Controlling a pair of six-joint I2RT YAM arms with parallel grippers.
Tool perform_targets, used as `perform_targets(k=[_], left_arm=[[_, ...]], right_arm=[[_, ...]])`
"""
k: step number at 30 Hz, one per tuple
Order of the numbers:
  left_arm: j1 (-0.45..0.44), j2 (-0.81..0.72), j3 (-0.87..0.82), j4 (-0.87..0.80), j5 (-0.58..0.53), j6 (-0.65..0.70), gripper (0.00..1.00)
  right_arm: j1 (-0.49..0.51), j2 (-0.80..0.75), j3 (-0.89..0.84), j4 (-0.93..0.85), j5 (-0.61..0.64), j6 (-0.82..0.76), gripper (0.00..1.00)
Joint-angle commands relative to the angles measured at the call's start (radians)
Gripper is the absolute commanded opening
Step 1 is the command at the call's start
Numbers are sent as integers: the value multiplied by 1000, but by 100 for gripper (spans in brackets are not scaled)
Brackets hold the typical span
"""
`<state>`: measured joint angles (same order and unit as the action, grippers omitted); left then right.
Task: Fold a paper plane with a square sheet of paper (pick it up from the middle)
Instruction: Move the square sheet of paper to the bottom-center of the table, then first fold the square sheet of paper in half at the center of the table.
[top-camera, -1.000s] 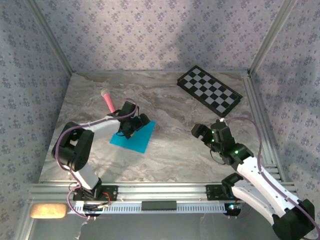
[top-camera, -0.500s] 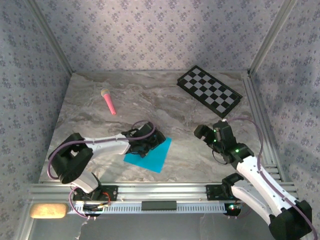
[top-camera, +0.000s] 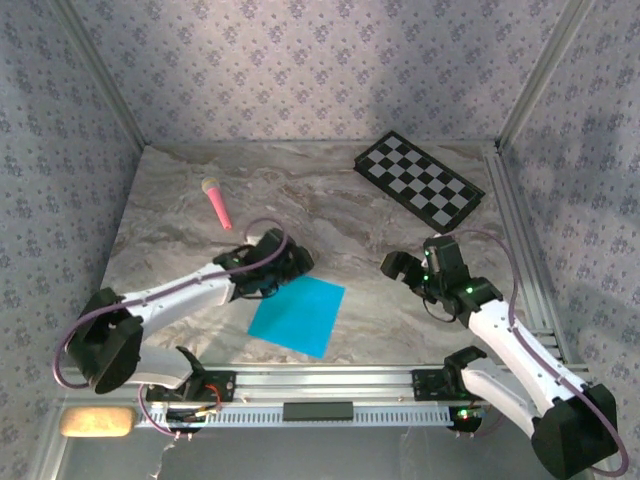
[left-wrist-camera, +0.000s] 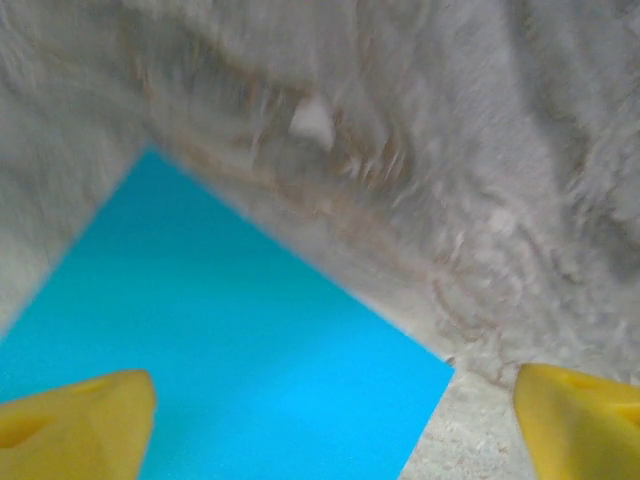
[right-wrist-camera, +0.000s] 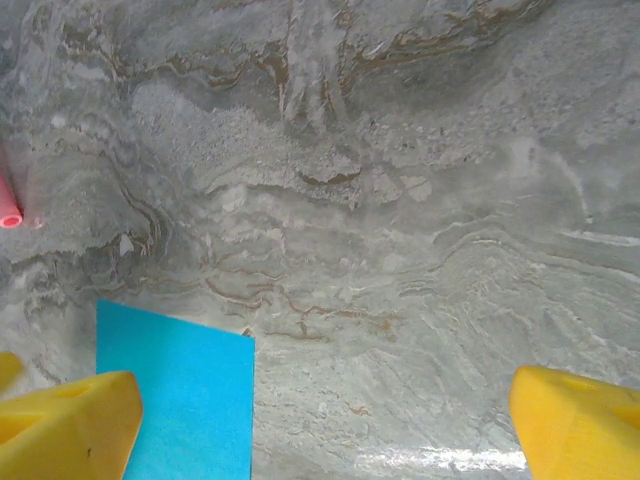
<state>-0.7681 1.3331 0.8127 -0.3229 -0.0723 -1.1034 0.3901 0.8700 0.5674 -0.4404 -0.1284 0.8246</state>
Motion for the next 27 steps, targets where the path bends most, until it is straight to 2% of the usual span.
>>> perform_targets(k=[1,3,5,8,10,14,17,20,27], left_arm=[[97,-5,27,-96,216,422,81],[131,19,60,-170,314,598,76],[131,51,90,-231,381,717,75],[124,128,116,-281,490,809,72],[102,190,134,-296,517,829,69],[39,312,186,-319,486,840,67],[-1,388,236,-335,376,795,64],[-10,444,262,-337,332,743,59],[-9,534,341,-335,151,606,58]], right_arm=[[-5,31,32,21,-16,-22,95],[-3,52,42,26,-11,-18,94],[2,67,47,27,-4,-11,94],[4,81,51,32,-7,-7,92],[10,83,54,35,-7,-12,91],[10,77,50,37,0,-14,91],[10,71,48,34,6,-12,91],[10,68,43,28,10,-12,91],[-2,58,17,27,19,-9,91]])
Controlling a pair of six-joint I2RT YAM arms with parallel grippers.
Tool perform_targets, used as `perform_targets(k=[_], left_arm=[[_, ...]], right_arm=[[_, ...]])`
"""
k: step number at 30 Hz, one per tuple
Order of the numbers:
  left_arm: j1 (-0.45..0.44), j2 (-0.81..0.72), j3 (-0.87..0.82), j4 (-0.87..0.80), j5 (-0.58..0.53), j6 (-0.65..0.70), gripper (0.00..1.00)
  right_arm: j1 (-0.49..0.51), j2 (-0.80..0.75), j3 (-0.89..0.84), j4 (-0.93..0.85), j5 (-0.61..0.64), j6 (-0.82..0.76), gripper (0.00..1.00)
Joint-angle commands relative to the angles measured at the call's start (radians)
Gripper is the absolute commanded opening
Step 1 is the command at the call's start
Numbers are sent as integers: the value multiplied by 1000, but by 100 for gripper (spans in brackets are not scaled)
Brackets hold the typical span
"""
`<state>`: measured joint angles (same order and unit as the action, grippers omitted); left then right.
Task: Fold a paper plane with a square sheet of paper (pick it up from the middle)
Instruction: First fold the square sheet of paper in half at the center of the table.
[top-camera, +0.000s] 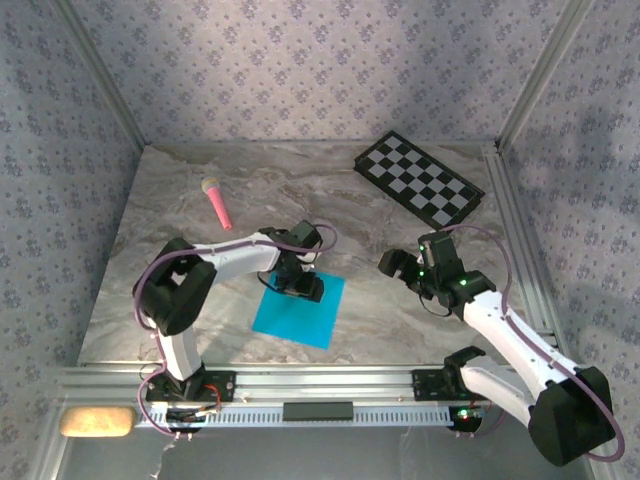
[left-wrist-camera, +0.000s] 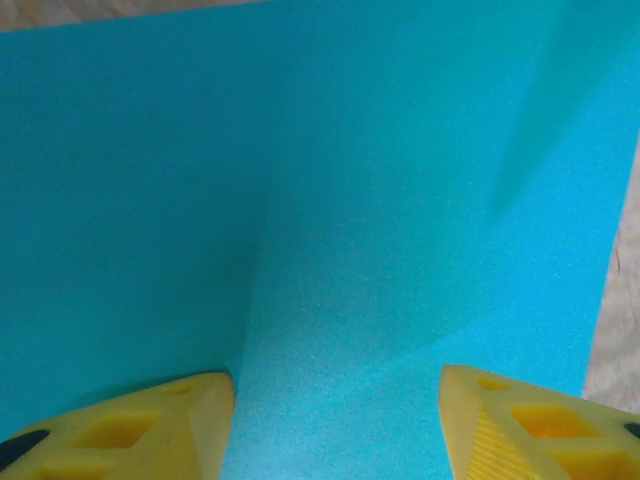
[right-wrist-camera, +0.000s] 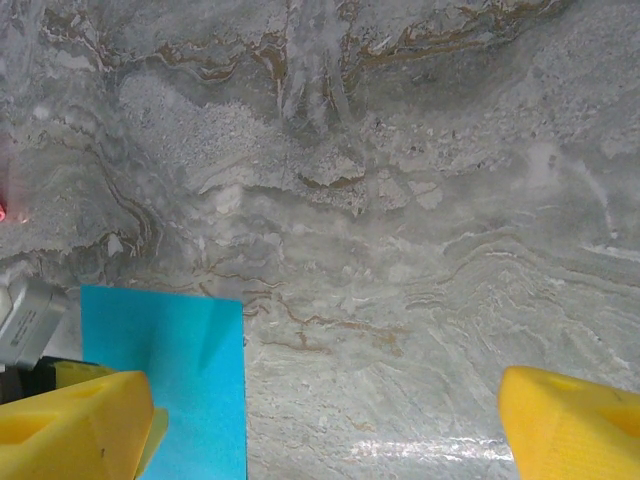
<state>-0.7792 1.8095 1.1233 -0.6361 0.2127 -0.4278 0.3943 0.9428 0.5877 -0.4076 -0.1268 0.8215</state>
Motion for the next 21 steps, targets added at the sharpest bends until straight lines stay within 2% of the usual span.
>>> perform_targets(k=[1,5,9,16,21], left_arm=[[3,76,54,-28,-156,-86,58],[6,143,142,-73,-203,-127,59],[3,174,193,-86,-180,-169,58],[-32,129,113,-5,-91,-252,58],[-60,81,89,20,-105,-298,60]], right_arm=[[-9,-16,-4,-5,19,-6,91],[-15,-23,-9,-9,18,0,92],[-23,-28,-14,-10,15,1,92],[-31,-29,-23,-6,11,-2,92],[-34,-26,-27,4,-2,-6,92]])
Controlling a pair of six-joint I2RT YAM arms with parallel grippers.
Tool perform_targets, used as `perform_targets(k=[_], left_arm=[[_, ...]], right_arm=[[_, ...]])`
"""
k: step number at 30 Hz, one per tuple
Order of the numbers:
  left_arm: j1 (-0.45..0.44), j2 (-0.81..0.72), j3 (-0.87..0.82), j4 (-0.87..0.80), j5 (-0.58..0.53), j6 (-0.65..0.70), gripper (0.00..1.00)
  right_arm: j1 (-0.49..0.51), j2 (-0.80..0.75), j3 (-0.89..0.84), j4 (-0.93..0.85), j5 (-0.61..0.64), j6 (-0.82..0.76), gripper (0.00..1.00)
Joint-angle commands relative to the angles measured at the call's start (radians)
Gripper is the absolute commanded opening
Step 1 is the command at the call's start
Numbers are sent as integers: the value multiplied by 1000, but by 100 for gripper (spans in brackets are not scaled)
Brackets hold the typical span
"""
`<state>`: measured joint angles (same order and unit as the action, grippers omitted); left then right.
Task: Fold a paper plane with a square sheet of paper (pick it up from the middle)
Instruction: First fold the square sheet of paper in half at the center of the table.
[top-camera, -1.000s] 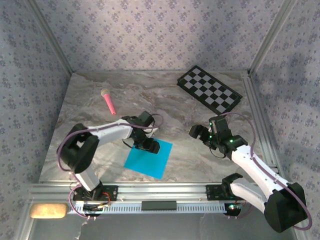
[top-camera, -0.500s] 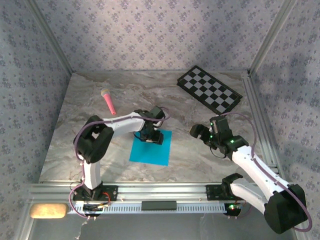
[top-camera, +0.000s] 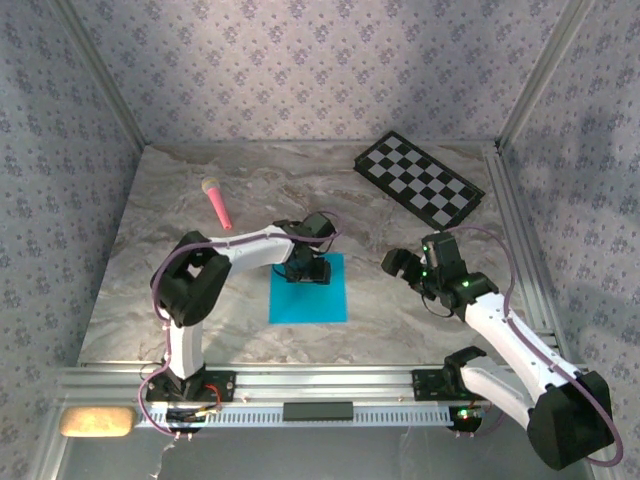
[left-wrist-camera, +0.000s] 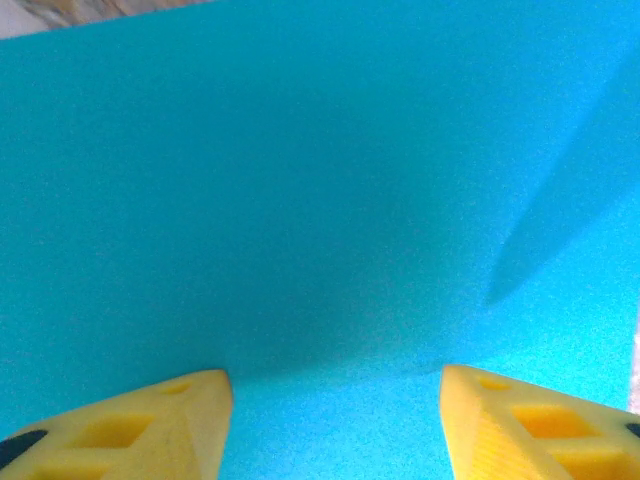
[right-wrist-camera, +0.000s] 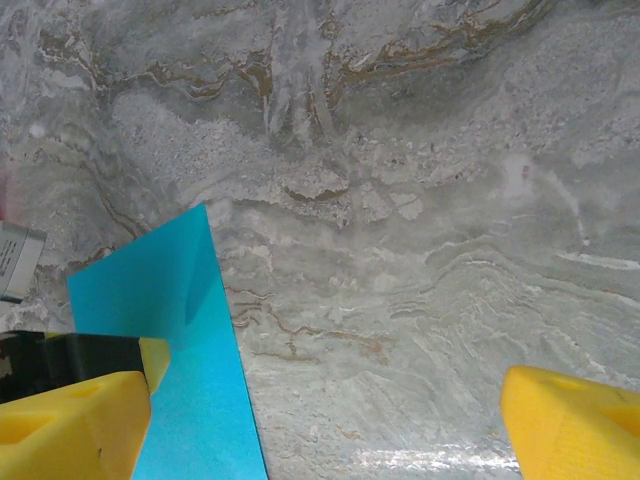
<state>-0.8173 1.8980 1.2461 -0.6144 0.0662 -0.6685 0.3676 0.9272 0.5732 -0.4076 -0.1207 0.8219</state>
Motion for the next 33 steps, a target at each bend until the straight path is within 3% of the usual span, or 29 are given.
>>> perform_targets(k=[1,10,17,33], left_arm=[[-21,-22,-37,1,27,-64,61],[-21,-132,-40,-41,-101,-40,66],[-23,-106,0,-167,-96,-92,70],[-36,-39,15,-153,-88,-170,83]], right_arm=[[-7,-10,-13,5,-11,-6,92],[-8,-3,-11,19,-35,-19,92],[5,50,32,12,-84,-66,92],[92,202,140,-68,-62,-141,96]])
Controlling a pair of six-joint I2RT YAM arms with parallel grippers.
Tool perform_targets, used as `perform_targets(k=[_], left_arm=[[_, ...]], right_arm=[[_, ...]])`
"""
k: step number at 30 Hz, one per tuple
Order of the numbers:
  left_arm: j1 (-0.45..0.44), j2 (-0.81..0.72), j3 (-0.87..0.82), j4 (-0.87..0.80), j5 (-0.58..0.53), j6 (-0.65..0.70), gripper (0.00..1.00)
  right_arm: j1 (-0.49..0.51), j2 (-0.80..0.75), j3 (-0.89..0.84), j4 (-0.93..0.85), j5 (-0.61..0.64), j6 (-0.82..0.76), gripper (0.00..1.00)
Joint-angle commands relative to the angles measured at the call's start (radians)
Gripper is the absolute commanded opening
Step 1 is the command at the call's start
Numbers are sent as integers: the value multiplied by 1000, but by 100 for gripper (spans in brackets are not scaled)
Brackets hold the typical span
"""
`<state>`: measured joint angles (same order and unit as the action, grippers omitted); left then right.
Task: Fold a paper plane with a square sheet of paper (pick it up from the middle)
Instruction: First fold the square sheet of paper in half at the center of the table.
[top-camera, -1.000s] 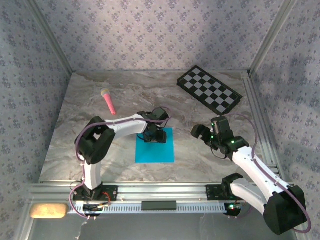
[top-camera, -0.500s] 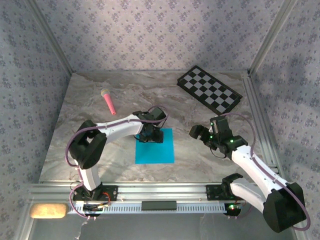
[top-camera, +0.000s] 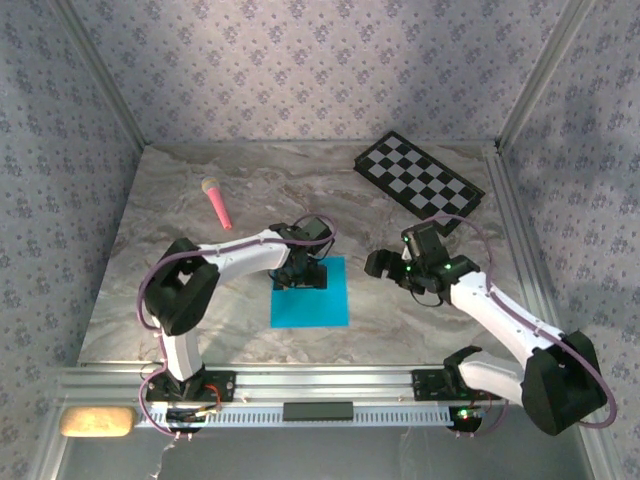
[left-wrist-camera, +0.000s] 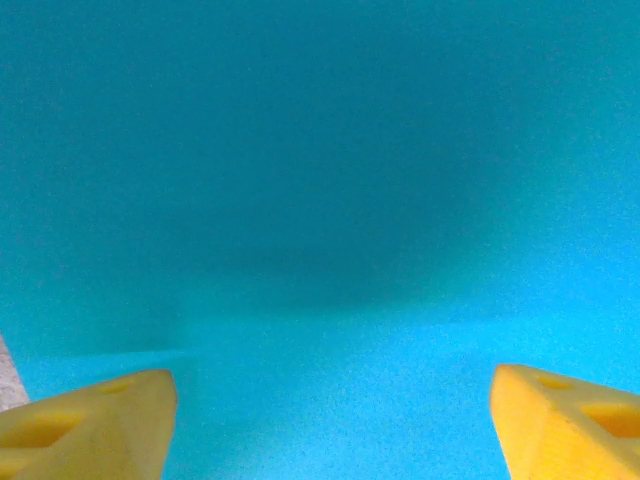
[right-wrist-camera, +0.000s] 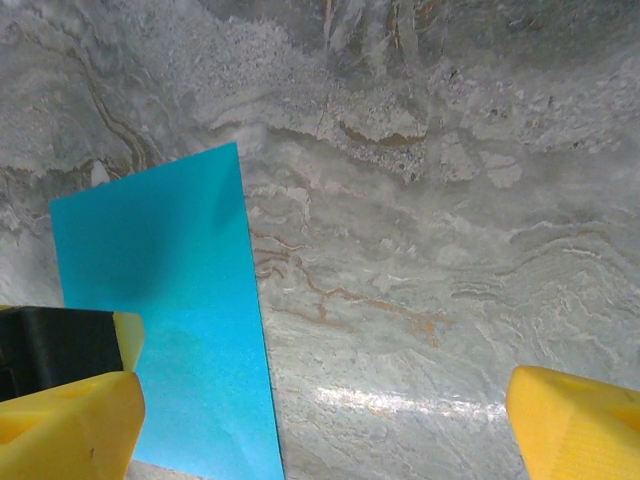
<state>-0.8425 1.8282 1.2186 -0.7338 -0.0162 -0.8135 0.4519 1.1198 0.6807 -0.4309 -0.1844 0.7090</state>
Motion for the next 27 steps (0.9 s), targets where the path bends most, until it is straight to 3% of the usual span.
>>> perform_targets(k=[1,14,27], left_arm=[[-13,41,49,-43,-7,-28,83],[-38,114,139,-157,-62,-70,86],[-40,146,143,-128,-36,-65,88]], right_arm=[[10,12,33,-45,3,-27,96],[19,21,33,-52,28,-37,98],[21,28,25,-61,37,-40,99]])
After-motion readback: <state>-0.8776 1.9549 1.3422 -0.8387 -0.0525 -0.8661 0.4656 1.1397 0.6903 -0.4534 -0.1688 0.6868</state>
